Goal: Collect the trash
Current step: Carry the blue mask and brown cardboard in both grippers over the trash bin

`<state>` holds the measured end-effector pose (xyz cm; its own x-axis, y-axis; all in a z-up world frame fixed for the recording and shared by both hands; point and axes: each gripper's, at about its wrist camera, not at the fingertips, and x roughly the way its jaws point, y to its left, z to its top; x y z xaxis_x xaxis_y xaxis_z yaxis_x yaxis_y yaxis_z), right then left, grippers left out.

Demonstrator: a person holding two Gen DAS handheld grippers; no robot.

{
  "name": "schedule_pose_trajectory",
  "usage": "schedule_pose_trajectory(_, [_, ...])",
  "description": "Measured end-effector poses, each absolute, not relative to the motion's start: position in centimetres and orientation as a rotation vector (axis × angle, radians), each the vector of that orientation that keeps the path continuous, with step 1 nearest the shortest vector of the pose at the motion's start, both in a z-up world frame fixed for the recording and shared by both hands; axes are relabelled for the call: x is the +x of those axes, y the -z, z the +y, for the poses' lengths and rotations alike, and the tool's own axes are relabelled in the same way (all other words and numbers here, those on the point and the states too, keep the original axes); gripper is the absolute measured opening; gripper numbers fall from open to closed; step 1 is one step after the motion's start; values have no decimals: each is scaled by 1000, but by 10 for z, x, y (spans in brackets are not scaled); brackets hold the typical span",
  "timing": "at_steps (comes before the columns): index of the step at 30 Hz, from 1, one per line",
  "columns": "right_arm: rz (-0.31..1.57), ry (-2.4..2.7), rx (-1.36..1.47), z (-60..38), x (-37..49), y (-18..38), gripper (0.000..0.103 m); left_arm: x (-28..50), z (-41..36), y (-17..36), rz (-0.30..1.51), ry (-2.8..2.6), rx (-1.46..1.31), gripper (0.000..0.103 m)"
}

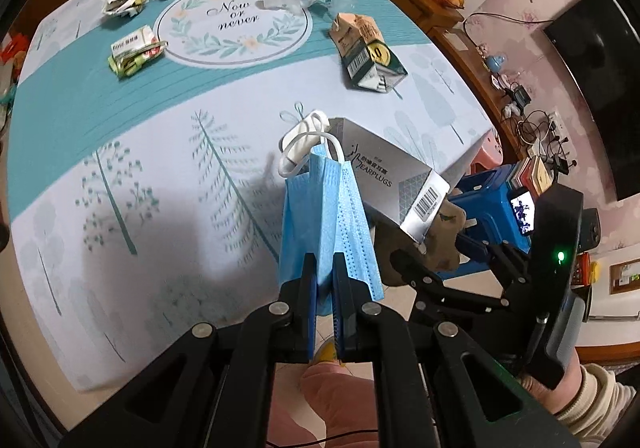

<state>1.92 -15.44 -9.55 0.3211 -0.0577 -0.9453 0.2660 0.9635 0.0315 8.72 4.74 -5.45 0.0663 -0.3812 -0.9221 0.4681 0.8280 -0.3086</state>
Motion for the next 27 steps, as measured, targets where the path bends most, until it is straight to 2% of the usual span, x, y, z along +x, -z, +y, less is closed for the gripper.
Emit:
schedule_pose_trajectory(8, [1147,100,347,-173,-2,102,70,48,48,60,1336,553,41,4])
schedule_pose_trajectory(17, [1071,-41,342,-194,-21,100,70,4,35,79,1323,462,-52,4])
schedule_pose_trajectory(27, [956,-68,369,-213,-55,74,70,-24,9,71,1315,513,7,4])
